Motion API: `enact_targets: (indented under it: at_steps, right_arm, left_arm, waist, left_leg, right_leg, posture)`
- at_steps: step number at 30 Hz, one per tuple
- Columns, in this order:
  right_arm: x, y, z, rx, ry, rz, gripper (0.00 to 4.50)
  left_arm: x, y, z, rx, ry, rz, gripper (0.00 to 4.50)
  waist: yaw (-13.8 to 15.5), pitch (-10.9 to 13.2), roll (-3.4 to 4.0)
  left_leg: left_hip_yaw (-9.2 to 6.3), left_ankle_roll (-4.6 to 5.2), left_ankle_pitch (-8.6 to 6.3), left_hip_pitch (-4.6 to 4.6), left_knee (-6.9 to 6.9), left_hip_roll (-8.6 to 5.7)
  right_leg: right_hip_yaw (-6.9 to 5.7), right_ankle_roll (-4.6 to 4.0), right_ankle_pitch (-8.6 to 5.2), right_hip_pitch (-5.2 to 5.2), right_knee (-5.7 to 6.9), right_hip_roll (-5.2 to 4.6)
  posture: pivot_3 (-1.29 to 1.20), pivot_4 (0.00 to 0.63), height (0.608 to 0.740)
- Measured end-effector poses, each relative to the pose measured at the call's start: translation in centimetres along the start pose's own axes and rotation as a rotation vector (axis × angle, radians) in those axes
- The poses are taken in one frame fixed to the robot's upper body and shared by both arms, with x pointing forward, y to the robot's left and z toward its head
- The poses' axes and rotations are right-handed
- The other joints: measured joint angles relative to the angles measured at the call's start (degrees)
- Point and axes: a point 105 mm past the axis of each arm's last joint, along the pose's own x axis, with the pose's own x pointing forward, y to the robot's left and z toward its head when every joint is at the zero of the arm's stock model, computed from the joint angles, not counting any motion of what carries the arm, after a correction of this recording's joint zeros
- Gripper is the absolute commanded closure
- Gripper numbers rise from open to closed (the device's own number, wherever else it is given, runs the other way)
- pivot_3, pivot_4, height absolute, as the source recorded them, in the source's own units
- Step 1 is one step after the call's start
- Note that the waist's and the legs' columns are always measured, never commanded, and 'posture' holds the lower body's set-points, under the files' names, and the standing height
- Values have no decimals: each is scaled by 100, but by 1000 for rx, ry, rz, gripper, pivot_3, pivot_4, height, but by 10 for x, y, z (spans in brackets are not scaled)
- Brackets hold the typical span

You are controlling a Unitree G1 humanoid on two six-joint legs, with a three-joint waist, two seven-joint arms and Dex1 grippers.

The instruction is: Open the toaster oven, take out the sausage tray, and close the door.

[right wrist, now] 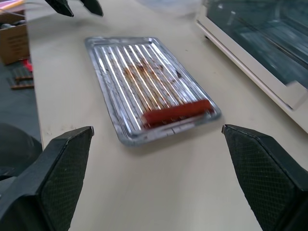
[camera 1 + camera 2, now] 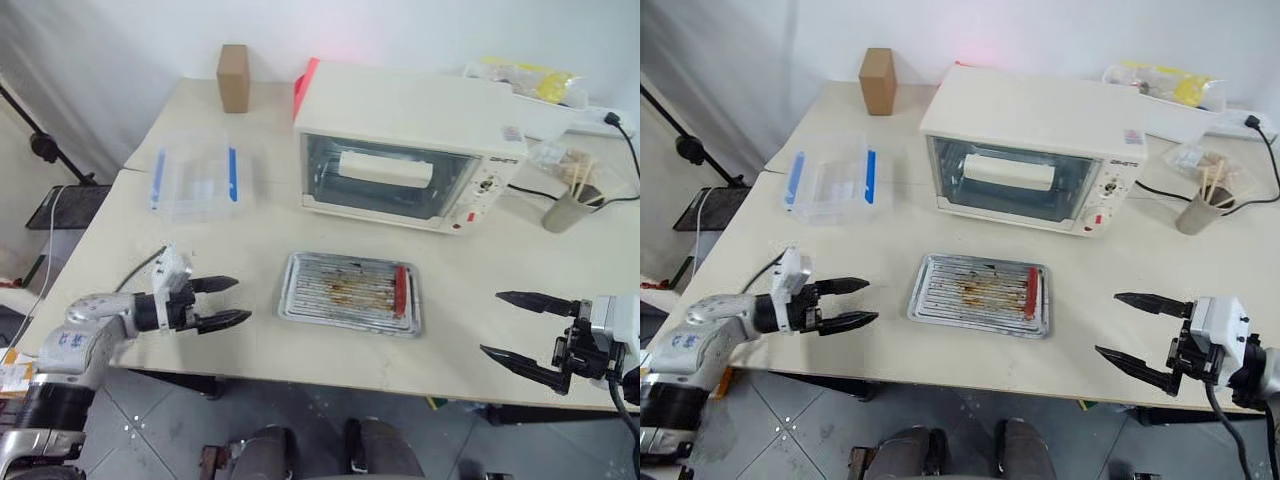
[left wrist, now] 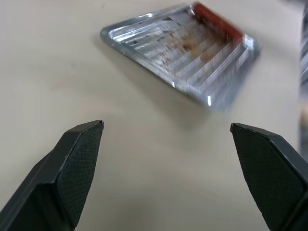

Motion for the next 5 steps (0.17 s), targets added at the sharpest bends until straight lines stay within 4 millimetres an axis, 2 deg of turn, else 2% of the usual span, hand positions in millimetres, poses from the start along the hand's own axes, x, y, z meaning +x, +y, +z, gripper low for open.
enact_targets:
  at_steps: [5]
  right_arm:
    - [2,-9,4,-27,4,51,0]
  left_arm:
    - [-15,11,12,206,-32,87,24]
  waist:
    - [13,0,0]
  left_leg:
    - [4,38,-19,-21,9,-1]
  right_leg:
    - [-3,6,3,-9,-16,-2]
  posture:
    - [0,150,740]
